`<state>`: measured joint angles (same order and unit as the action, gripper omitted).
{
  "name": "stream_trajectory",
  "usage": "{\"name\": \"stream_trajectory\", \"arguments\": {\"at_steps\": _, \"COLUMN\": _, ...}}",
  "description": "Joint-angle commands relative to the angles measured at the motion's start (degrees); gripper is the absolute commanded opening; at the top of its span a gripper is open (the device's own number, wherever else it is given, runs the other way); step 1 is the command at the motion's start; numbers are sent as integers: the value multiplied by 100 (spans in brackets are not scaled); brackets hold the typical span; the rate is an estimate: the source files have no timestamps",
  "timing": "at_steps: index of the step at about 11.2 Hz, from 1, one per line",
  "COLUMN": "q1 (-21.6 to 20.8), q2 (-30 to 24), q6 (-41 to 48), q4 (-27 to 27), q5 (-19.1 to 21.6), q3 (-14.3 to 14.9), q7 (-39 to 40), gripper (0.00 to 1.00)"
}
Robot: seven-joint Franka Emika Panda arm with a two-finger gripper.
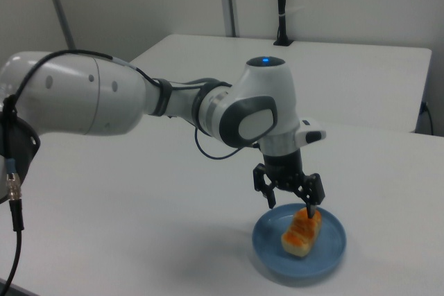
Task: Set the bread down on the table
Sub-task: 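Close the gripper on the orange-topped bread roll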
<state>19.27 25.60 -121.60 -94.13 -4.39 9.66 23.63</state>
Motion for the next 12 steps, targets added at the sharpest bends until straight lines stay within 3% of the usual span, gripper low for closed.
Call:
{"name": "stream_trajectory", "arguments": {"at_steps": 1, "q1": 60, "q2": 199, "q6": -355, "q4": 0, "q5": -9, "q3": 1, "q7": 89, "gripper": 100}}
{"name": "stream_trajectory", "arguments": {"at_steps": 8, "q1": 165, "q2": 305, "q6": -356, "q4": -44, "q5": 17, "q3": -8, "q7": 54, "gripper": 93}}
{"name": "stream_trajectory", "arguments": {"at_steps": 10, "q1": 174, "q2": 227, "q6": -286, "q4": -18, "q5": 26, "q3": -8, "q7": 10, "gripper": 100}}
{"name": "stream_trajectory", "arguments": {"at_steps": 12, "q1": 209, "q2": 147, "q6": -120, "q4": -18, "q5": 35, "q3": -8, "q7": -77, "gripper": 100}}
